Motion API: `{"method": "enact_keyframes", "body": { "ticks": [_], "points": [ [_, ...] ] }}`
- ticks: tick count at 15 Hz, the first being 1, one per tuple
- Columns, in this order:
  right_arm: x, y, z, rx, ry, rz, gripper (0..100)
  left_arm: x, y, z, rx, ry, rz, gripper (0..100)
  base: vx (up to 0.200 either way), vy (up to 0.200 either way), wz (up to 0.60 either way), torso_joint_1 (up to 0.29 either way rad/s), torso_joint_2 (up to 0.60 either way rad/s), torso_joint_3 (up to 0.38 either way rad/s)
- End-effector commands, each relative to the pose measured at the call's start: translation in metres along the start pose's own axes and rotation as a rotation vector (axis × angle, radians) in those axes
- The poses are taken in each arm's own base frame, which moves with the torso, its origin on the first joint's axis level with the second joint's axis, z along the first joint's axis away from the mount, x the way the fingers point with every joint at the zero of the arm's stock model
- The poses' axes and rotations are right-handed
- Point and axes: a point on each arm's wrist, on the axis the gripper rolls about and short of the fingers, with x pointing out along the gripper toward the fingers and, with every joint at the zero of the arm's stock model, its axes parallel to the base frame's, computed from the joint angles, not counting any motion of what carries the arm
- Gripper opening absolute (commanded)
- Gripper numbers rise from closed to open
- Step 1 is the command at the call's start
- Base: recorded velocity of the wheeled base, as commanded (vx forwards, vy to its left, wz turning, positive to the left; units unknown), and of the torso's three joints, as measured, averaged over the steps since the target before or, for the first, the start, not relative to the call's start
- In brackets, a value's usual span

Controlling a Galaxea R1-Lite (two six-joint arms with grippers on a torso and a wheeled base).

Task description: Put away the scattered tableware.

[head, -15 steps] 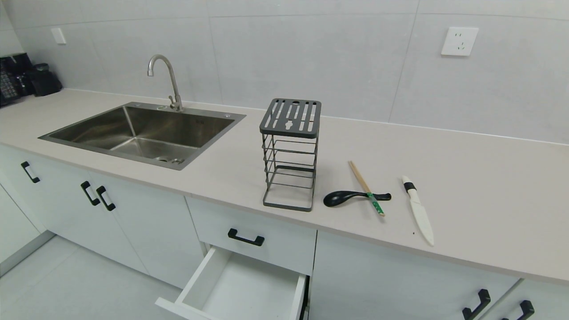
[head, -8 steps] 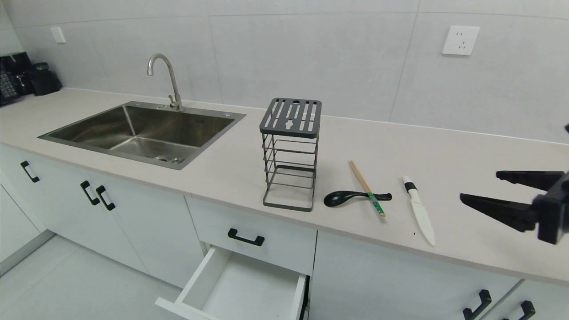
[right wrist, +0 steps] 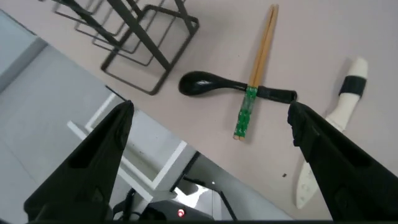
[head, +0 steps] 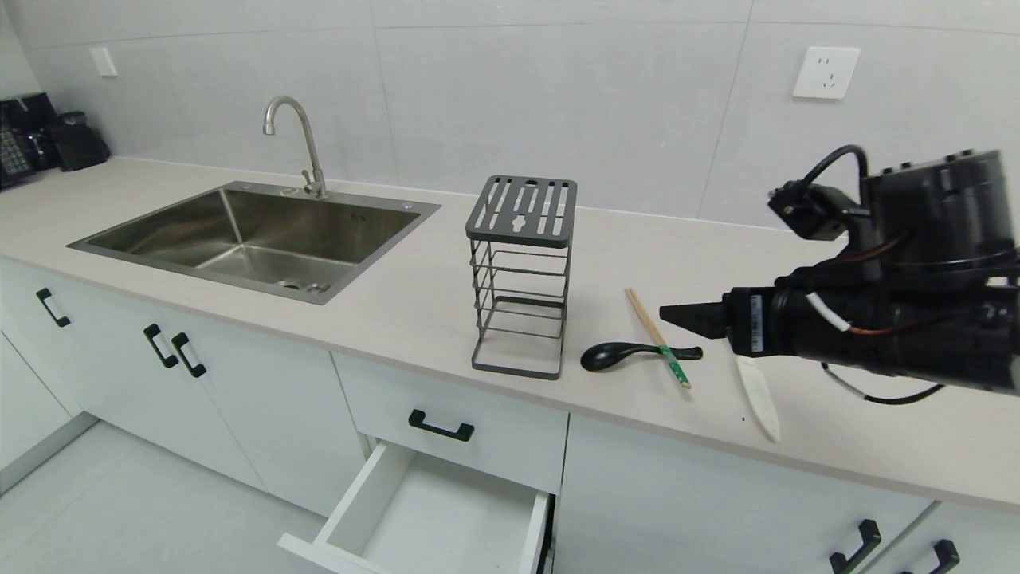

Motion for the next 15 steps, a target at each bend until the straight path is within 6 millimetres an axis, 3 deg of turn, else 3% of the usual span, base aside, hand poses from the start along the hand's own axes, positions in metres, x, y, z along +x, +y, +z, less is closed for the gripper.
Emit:
{"method": "enact_keyframes", "body": {
  "ticks": [1,6,11,15],
  "points": [
    [0.040,0.010,-0.016,-0.020,0.107,-0.081,100,0.000,0.000,0.000,0.001,0.001,0.000,100,0.000,0.000,0.00,0.000,0.00,0.000],
    [0.069,0.009,-0.035,-0.050,0.202,-0.185,100,0.000,0.000,0.000,0.001,0.001,0.000,100,0.000,0.000,0.00,0.000,0.00,0.000],
    [0.099,0.011,-0.042,-0.068,0.234,-0.243,100,0.000,0.000,0.000,0.001,0.001,0.000,100,0.000,0.000,0.00,0.000,0.00,0.000],
    [0.110,0.001,-0.040,-0.053,0.237,-0.282,100,0.000,0.000,0.000,0.001,0.003,0.000,100,0.000,0.000,0.00,0.000,0.00,0.000]
  ]
}}
